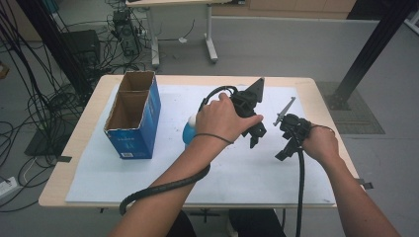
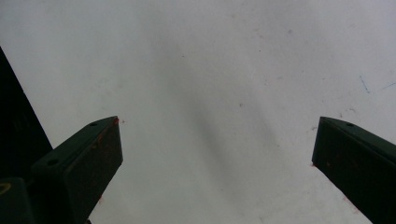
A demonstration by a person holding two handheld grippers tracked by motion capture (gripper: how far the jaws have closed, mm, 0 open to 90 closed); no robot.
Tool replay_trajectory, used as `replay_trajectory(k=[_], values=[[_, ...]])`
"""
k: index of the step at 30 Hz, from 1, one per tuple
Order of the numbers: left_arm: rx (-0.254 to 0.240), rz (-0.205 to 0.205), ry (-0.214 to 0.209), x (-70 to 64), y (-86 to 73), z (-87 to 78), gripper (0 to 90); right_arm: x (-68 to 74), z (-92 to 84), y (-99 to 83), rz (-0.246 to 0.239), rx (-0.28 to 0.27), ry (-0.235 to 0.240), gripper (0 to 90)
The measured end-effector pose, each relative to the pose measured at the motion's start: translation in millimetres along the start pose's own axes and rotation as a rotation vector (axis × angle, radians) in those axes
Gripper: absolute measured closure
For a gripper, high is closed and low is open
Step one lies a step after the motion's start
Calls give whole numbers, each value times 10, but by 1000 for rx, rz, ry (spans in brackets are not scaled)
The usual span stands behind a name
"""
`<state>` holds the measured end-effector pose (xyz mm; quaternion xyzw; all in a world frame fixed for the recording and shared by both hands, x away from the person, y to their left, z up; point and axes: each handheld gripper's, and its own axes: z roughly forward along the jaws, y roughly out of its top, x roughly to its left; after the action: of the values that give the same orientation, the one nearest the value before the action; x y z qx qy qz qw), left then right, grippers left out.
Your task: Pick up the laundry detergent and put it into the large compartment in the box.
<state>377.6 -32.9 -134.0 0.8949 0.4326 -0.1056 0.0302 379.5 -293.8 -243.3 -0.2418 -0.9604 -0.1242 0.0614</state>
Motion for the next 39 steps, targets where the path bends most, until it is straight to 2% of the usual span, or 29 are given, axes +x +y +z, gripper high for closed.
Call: replay_trajectory(k=[18,23,31,39], values=[[5,-7,-5,25,-2,26,49,12,-18,15,-4,-14,-4,19],[0,-5,-2,14,-6,-14,48,11,11,14,-6,-17,-2,19],[-5,-14,16,-15,-28,-138,48,18,15,9,4,-12,-3,19],[-23,-23,52,-63,-94,-408,48,17,-1,3,7,-12,-6,20]])
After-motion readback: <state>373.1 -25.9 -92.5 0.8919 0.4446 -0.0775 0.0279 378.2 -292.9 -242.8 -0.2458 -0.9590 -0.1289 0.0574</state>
